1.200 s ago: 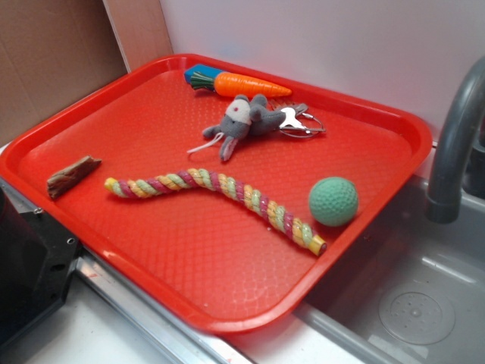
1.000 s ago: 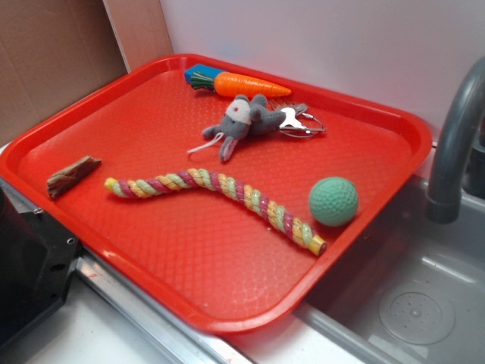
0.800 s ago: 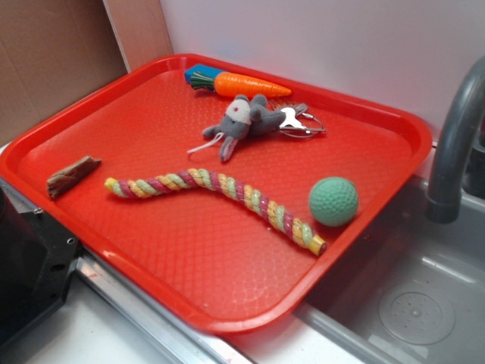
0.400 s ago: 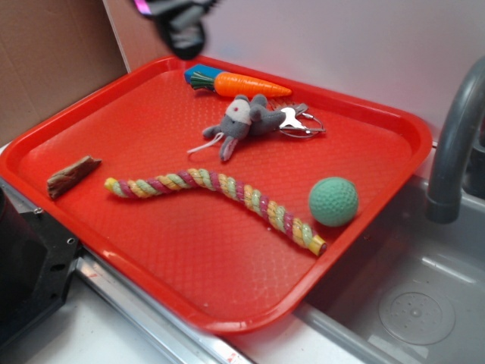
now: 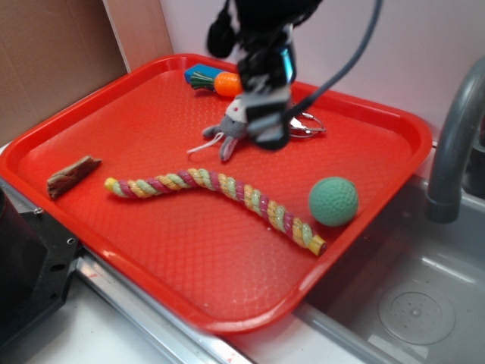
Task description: Grab the green ball.
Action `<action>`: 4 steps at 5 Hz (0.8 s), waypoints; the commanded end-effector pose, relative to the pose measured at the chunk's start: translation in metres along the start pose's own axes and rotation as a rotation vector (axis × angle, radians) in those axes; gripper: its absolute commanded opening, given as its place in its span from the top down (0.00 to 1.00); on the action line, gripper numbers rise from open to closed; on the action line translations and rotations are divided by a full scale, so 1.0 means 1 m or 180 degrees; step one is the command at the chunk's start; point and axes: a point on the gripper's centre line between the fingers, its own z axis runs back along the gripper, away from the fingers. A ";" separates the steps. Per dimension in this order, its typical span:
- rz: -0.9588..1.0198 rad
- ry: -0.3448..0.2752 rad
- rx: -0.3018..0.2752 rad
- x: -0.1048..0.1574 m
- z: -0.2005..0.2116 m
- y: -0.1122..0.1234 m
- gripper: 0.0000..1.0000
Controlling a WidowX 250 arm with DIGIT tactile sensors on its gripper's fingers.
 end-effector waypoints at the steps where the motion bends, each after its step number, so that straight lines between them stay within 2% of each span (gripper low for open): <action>1: -0.0046 -0.0191 0.0069 0.001 0.015 -0.017 0.00; 2: -0.0046 -0.0191 0.0069 0.001 0.015 -0.017 0.00; 3: -0.0217 -0.0223 -0.0036 0.010 -0.016 -0.012 0.00; 4: -0.0382 -0.0183 -0.0075 0.029 -0.032 -0.008 0.00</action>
